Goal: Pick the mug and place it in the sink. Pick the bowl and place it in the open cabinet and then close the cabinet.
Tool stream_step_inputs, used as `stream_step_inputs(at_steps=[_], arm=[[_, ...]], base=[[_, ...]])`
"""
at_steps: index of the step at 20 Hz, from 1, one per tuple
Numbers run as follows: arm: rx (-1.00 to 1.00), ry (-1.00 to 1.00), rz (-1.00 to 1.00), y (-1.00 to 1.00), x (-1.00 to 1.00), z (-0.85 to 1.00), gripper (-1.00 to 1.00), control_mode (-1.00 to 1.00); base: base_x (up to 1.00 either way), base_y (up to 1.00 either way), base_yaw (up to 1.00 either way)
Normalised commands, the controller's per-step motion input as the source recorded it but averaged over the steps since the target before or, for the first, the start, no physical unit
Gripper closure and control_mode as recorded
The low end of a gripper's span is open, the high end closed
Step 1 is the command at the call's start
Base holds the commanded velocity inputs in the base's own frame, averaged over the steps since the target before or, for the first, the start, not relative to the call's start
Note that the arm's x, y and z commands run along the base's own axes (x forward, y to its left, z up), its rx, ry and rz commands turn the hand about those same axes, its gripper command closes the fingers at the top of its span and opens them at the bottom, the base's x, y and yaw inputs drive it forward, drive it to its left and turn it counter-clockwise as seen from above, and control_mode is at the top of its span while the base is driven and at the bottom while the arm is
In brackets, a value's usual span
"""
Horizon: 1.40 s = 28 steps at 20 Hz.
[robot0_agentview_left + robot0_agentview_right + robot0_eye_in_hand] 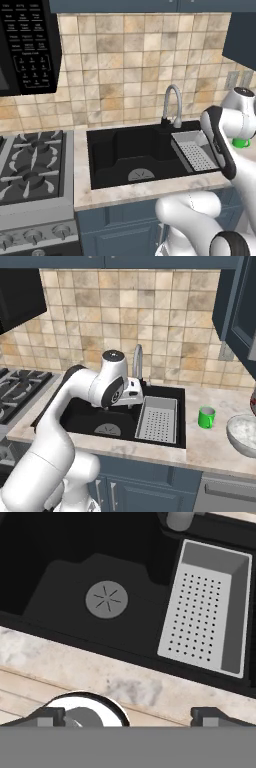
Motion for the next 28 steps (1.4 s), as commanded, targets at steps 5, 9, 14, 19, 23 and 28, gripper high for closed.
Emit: stream_step_inputs(at_steps=[5, 9, 14, 19, 23, 28], arm=[[0.0, 0.0, 0.0, -0.41, 0.34, -0.22, -1.0, -1.0], [0.0, 0.04, 0.0, -0.46, 0.33, -0.18, -1.0, -1.0], [0.0, 0.04, 0.0, -0.47, 0.34, -0.14, -1.0, -1.0], [0.02, 0.06, 0.0, -0.51, 0.28, -0.09, -1.0, -1.0], [0.04, 0.09, 0.0, -0.54, 0.23, -0.11, -1.0, -1.0], [0.03, 0.08, 0.0, -0.52, 0.23, -0.13, -1.0, -1.0]], base=[[0.0, 0.0, 0.0], [0.0, 0.0, 0.0], [0.0, 0.0, 0.0], [0.0, 0.0, 0.0], [0.0, 0.0, 0.0], [0.0, 0.0, 0.0]])
